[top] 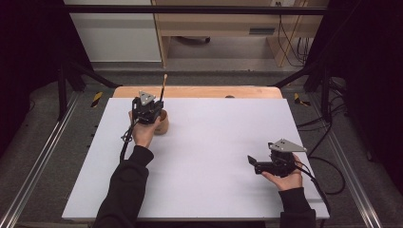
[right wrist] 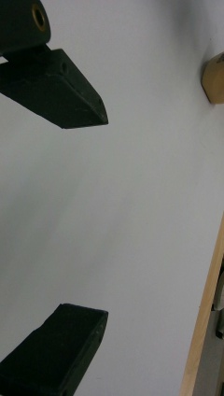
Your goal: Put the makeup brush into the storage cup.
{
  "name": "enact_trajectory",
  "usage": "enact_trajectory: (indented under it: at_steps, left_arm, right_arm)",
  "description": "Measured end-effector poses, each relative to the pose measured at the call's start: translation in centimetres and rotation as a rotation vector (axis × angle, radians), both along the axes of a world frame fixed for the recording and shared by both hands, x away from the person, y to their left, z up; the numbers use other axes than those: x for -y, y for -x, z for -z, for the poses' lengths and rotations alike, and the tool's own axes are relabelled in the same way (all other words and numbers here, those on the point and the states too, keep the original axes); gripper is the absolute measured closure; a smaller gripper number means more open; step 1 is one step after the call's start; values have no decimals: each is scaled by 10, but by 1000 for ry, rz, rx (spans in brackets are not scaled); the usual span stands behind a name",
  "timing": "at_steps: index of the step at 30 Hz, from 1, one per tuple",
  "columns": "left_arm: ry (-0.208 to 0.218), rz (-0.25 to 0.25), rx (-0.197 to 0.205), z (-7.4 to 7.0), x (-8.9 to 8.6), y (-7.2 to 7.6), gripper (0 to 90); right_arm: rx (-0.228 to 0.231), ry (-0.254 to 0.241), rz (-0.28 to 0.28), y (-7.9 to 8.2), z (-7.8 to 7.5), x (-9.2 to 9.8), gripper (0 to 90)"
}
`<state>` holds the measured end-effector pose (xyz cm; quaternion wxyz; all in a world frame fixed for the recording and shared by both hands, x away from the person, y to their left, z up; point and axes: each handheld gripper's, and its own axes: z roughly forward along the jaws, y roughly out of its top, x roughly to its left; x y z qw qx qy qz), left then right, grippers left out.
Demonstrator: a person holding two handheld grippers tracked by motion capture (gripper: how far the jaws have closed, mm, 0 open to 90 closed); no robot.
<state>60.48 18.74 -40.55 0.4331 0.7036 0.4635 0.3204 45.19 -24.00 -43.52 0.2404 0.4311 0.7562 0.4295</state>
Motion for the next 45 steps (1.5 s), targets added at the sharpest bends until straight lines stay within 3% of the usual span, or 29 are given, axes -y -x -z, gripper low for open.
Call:
enact_trajectory:
  at_steps: [33,45]
  left_arm:
    - [-11,1,-46,29,-1,2,838]
    - [-26,1,-57,30,0,4,835]
  right_arm:
    - [-4,13,-8,-1,2,-1,73]
    - [-4,13,-9,-1,2,-2,72]
